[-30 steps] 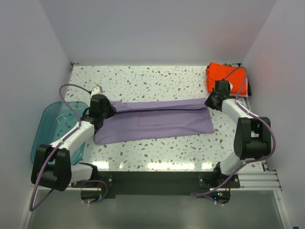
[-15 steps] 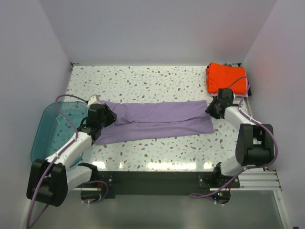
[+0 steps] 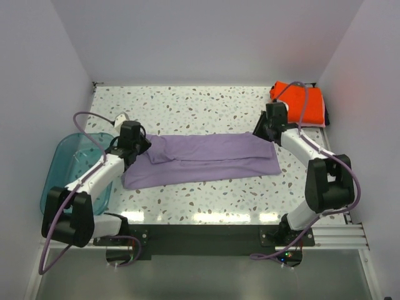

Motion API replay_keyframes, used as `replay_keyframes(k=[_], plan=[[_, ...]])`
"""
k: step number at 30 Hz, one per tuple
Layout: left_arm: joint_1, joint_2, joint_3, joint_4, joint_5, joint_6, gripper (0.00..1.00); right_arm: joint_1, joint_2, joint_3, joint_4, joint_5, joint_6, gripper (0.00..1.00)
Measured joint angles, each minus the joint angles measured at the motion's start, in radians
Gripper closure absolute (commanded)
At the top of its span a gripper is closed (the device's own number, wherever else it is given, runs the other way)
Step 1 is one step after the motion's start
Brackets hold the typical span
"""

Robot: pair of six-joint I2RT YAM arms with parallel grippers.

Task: Fold and stack the t-shirts
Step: Fold the tshirt

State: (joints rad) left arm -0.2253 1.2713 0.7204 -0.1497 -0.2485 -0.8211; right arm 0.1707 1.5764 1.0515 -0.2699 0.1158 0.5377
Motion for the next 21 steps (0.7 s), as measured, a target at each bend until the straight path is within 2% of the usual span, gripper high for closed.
replay_keyframes(k=[3, 7, 11, 17, 21], plan=[[-0.006, 0.037, 0.031, -0.01, -0.01, -0.008, 0.7, -0.002, 0.042, 0.011, -0.003, 0.006, -0.003, 0.6], [-0.013, 0.071, 0.072, -0.021, -0.03, -0.015, 0.61, -0.006, 0.074, 0.004, -0.01, 0.006, -0.003, 0.6], [-0.013, 0.127, 0.12, -0.049, -0.068, -0.034, 0.58, -0.006, 0.088, 0.004, -0.009, 0.002, -0.003, 0.61], [-0.021, 0.293, 0.266, -0.161, -0.146, -0.07, 0.53, 0.006, 0.089, 0.004, -0.006, -0.003, -0.003, 0.61], [-0.048, 0.338, 0.286, -0.237, -0.201, -0.124, 0.5, 0.019, 0.089, 0.004, -0.006, -0.006, -0.003, 0.61]])
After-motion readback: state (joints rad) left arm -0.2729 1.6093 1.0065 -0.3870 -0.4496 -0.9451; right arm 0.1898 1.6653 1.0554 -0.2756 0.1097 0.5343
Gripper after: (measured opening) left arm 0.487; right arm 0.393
